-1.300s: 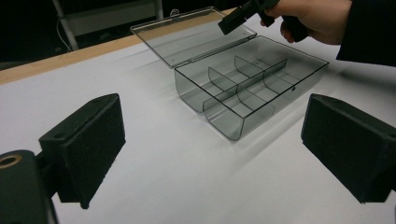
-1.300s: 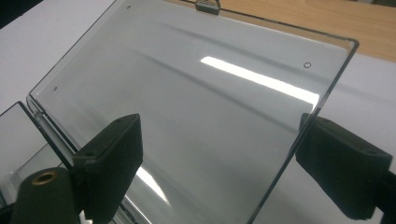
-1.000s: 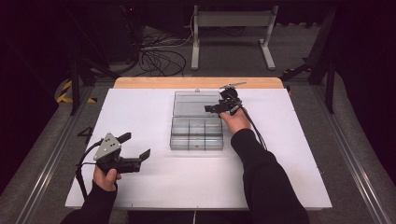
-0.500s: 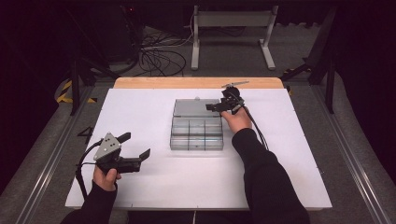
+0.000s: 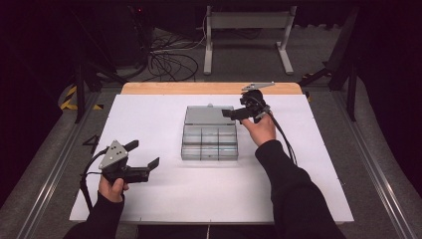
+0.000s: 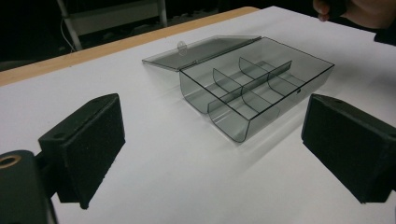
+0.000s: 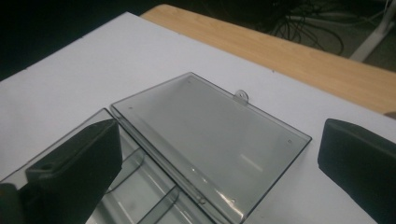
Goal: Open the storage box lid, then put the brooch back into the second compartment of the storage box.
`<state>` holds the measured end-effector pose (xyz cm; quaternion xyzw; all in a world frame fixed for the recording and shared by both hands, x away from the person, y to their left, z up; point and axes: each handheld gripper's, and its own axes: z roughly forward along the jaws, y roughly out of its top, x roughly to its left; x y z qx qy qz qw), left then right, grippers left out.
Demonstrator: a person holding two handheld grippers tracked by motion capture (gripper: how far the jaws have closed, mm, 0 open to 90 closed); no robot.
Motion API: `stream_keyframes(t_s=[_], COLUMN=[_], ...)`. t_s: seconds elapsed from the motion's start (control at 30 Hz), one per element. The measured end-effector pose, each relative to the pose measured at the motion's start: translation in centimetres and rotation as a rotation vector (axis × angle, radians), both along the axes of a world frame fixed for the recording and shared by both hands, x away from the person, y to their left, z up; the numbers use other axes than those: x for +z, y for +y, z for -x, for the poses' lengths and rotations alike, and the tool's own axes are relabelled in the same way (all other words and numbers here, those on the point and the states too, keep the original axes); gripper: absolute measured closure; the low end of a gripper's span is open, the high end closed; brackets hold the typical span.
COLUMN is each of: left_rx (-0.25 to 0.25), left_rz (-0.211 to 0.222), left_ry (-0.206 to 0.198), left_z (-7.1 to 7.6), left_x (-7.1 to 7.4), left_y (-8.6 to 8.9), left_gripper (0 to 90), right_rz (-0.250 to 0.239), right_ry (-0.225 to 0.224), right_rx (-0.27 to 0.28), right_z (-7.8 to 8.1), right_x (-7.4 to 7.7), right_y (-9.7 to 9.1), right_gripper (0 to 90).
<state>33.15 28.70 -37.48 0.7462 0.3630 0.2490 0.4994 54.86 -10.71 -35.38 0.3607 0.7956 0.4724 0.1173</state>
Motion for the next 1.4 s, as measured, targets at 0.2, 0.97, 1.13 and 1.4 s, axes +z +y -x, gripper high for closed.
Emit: stream_keyframes(t_s=[0.2,0.97,1.13,1.4], left_rx=[0.009,0.003,-0.009,-0.017], left_rz=[0.008,0.005,0.023,0.013], left_ry=[-0.002,0.004,0.006,0.005], left_z=[0.1,-0.1,0.0,-0.1], left_x=[0.0,0.0,0.1,0.3], left_y=[0.2,0.2,0.3,0.3], left_gripper=[6.5,6.2,5.9,5.9], right_rz=[-0.022,-0.082,-0.063,-0.057], right_ry=[-0.06,-0.17,-0.179,-0.189], right_rx=[0.031,0.081,0.079,0.083], right_z=[2.2,9.5,10.4,11.3], right_x=[1.6,3.0,3.0,3.2], right_y=[-0.6,-4.4,-5.0,-5.9], right_gripper=[0.1,0.0,0.2,0.3])
